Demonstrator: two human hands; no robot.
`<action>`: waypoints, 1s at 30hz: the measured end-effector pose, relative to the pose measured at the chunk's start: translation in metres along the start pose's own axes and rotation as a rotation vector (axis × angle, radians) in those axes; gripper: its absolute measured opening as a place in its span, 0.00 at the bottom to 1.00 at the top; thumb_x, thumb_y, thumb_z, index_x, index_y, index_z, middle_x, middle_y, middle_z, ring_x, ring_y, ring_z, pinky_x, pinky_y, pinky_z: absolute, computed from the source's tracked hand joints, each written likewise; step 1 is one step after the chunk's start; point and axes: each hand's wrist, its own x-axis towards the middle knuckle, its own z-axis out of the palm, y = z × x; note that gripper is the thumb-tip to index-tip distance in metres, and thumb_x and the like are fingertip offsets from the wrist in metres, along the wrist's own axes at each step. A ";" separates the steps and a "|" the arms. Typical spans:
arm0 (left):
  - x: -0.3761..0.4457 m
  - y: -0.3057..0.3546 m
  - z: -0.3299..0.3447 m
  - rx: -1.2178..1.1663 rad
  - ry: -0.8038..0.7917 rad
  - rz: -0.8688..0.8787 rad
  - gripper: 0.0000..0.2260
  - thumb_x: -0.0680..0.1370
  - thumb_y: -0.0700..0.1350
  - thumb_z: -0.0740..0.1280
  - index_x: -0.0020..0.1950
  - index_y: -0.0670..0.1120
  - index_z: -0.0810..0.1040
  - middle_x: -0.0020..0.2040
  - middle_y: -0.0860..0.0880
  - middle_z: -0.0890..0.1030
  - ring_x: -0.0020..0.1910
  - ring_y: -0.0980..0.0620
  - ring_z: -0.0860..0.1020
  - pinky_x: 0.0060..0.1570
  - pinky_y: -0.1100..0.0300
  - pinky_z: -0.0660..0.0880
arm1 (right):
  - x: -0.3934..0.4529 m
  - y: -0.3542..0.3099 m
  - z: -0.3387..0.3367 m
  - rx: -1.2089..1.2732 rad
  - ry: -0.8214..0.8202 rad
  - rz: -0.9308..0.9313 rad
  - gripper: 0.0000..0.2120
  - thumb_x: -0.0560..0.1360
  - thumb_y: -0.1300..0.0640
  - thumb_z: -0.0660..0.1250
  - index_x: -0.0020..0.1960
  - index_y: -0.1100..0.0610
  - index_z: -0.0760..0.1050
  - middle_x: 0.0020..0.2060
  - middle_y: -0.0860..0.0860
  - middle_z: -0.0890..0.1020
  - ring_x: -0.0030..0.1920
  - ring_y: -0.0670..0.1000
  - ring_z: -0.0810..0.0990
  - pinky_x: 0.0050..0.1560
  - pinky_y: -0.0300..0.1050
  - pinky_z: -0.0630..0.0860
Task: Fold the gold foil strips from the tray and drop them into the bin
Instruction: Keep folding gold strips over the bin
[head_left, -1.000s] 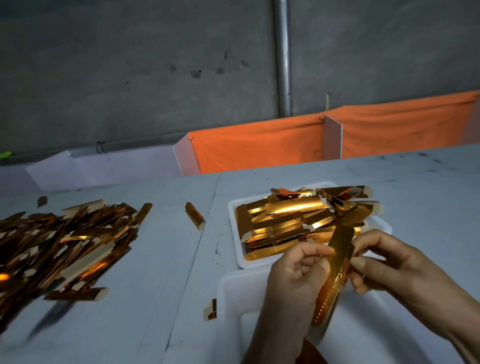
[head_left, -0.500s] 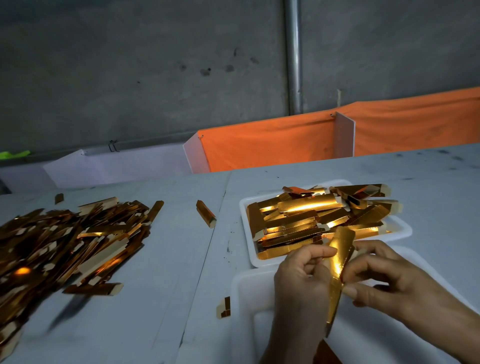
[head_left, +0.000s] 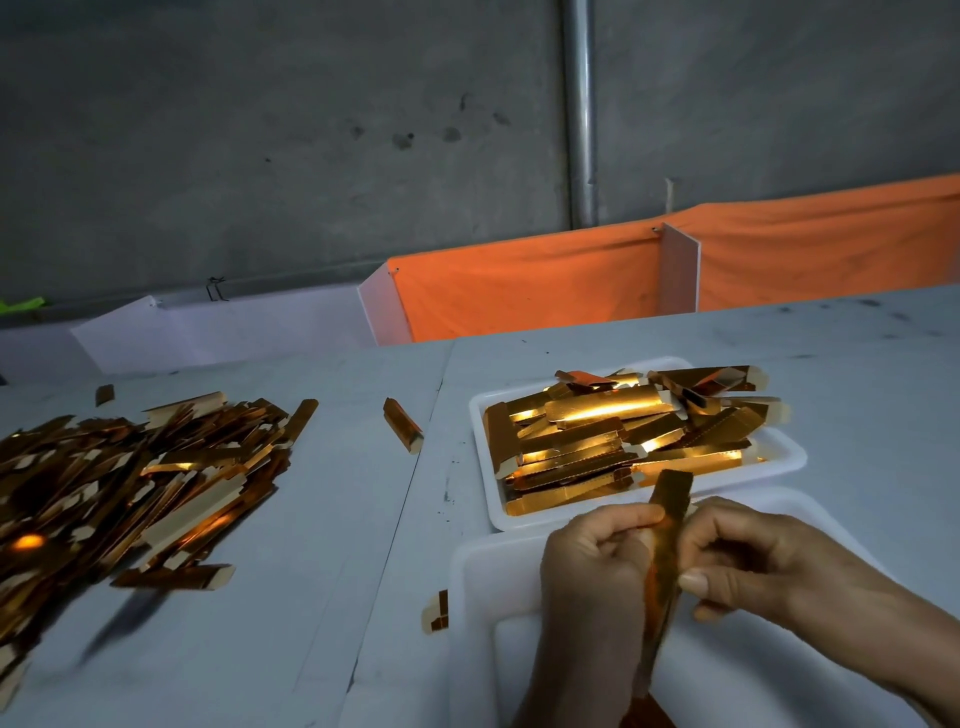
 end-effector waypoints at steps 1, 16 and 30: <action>0.000 0.001 -0.001 -0.042 -0.019 -0.066 0.13 0.80 0.41 0.61 0.49 0.57 0.81 0.55 0.59 0.77 0.57 0.57 0.73 0.54 0.64 0.73 | -0.001 -0.001 -0.001 0.033 -0.024 0.031 0.05 0.65 0.58 0.73 0.40 0.57 0.81 0.34 0.52 0.80 0.37 0.51 0.81 0.41 0.42 0.80; 0.000 0.002 0.003 -0.145 -0.034 -0.145 0.11 0.79 0.41 0.63 0.51 0.56 0.81 0.51 0.61 0.74 0.50 0.58 0.70 0.48 0.65 0.69 | -0.002 -0.002 -0.007 0.025 -0.034 0.064 0.17 0.63 0.51 0.75 0.42 0.63 0.78 0.33 0.62 0.82 0.35 0.55 0.82 0.38 0.42 0.79; 0.011 -0.010 -0.006 -0.260 -0.369 -0.136 0.18 0.73 0.38 0.70 0.60 0.53 0.78 0.61 0.50 0.78 0.61 0.49 0.76 0.63 0.53 0.72 | -0.005 -0.001 -0.011 0.068 0.062 0.056 0.04 0.66 0.58 0.70 0.38 0.58 0.79 0.31 0.62 0.80 0.32 0.53 0.80 0.33 0.38 0.77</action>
